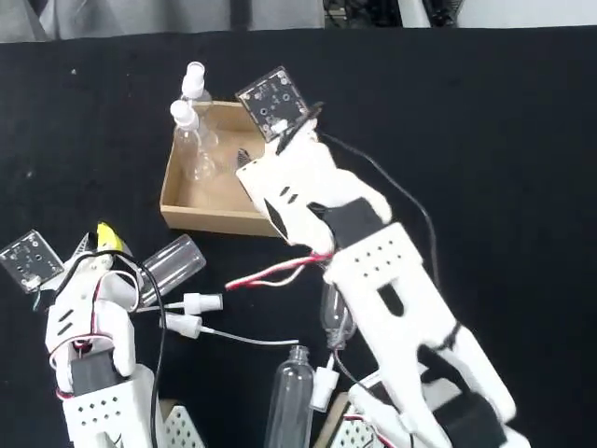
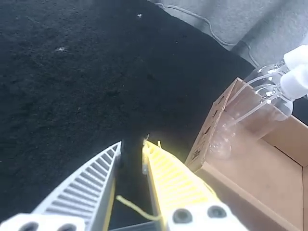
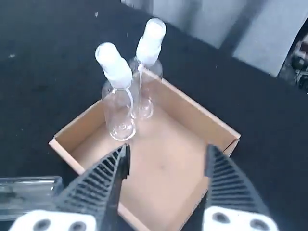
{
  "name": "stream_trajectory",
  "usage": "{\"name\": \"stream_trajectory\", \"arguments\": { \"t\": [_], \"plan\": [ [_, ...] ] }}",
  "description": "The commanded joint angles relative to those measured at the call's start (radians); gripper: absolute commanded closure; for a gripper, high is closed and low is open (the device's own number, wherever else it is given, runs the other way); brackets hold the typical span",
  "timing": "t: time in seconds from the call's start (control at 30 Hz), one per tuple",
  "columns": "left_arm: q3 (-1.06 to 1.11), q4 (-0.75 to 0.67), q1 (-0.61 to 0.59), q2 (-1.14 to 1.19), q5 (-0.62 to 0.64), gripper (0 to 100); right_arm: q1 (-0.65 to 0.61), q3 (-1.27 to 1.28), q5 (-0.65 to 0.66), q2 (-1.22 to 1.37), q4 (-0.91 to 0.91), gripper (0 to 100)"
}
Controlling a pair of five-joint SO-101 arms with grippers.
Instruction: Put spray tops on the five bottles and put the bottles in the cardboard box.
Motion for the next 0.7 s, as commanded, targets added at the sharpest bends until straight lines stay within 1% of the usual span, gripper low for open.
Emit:
{"name": "stream_trajectory", "arguments": {
  "t": [0.0,0.3,0.53,0.67],
  "plan": [
    [0.025,-0.023,-0.004,-0.012,-0.008,93,0.025,0.024,0.005,-0.09,0.049,75.4],
    [0.025,-0.026,-0.008,-0.012,-0.008,93,0.025,0.136,0.002,-0.266,0.153,75.1],
    [0.025,-0.026,-0.008,-0.012,-0.008,93,0.028,0.28,0.0,-0.424,0.239,75.1],
    [0.025,-0.026,-0.008,-0.012,-0.008,93,0.028,0.372,0.0,-0.513,0.259,75.1]
  ]
}}
